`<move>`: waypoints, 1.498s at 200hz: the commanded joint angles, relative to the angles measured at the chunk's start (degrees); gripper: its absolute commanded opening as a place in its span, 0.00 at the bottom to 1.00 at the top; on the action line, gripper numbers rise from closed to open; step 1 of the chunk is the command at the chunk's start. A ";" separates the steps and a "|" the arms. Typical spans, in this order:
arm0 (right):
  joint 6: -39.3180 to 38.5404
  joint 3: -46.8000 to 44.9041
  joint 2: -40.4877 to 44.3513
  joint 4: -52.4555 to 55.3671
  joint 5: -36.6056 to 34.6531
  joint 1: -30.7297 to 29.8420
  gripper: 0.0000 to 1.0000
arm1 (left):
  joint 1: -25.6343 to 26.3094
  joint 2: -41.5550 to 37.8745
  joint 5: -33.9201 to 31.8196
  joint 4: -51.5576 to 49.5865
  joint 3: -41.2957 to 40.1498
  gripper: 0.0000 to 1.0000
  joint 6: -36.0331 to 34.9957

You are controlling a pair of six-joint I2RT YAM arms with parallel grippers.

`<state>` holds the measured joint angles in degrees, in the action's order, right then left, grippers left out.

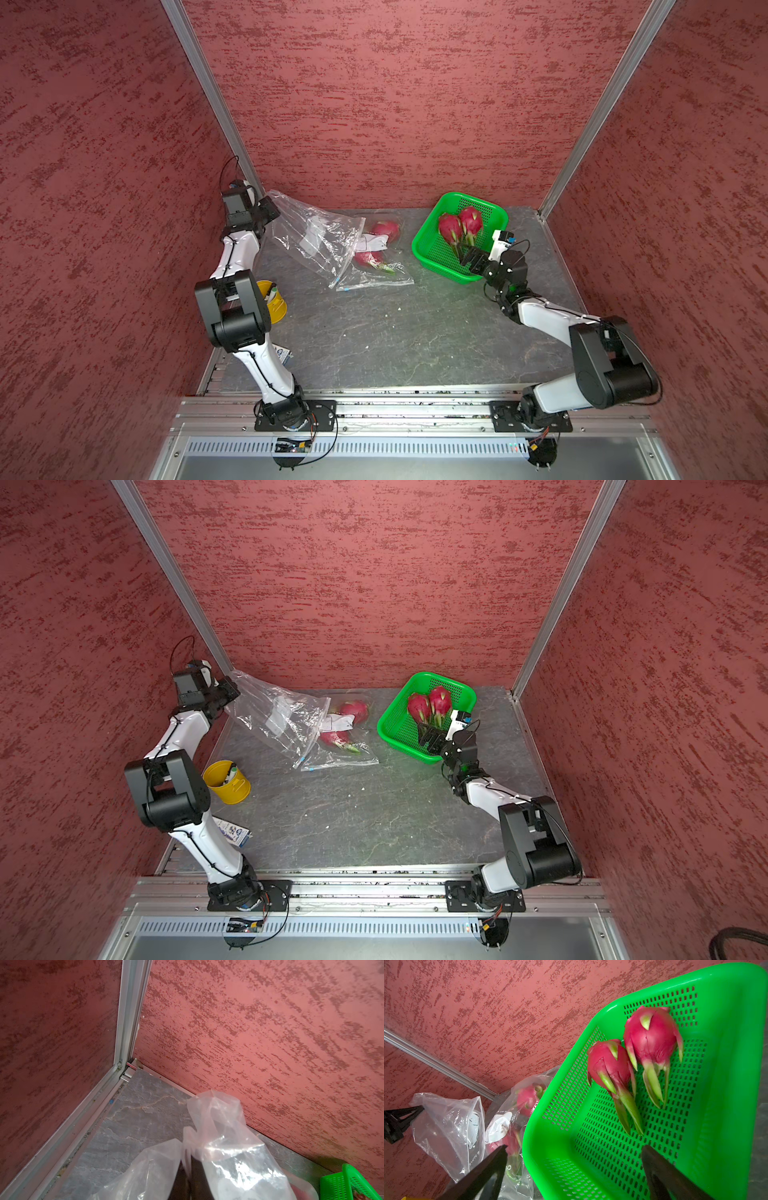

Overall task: Open the zip-top bag and take out the dragon fruit
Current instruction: Place the zipper food storage bag at the corner of the board.

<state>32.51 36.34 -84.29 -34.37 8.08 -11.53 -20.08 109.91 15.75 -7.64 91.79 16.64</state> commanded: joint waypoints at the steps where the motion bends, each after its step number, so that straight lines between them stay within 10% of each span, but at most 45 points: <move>1: -0.97 -0.71 0.08 -2.17 -1.42 -0.25 0.99 | -0.49 4.04 -1.49 -5.06 4.63 0.00 -5.30; 33: 0.75 1.32 -1.76 -1.42 0.11 -1.05 0.99 | -0.51 8.26 -0.43 -6.86 9.88 0.22 -5.98; 54: 1.77 2.33 -3.71 -1.25 4.10 -2.49 0.99 | -0.52 8.77 -2.06 -7.54 12.19 0.58 -3.26; 68: 1.68 1.66 -4.13 -2.99 6.10 -3.73 0.99 | -0.32 7.95 -3.29 -7.79 12.74 1.00 -1.97; 127: 3.19 -2.03 -3.97 -9.98 8.97 -11.79 0.96 | 1.12 -4.00 -5.08 0.66 -0.47 1.00 5.48; 248: 9.50 5.42 -25.11 -23.52 6.45 -22.21 0.94 | 2.28 -18.09 12.39 25.67 -30.88 1.00 36.13; 299: 9.06 12.87 -32.37 -22.19 4.46 -22.75 0.93 | 6.83 -23.99 11.84 22.11 -35.59 1.00 26.51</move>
<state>41.60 46.22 -114.19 -55.46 14.90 -33.76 -16.25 90.98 27.42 13.39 59.35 47.72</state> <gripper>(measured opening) 0.935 0.996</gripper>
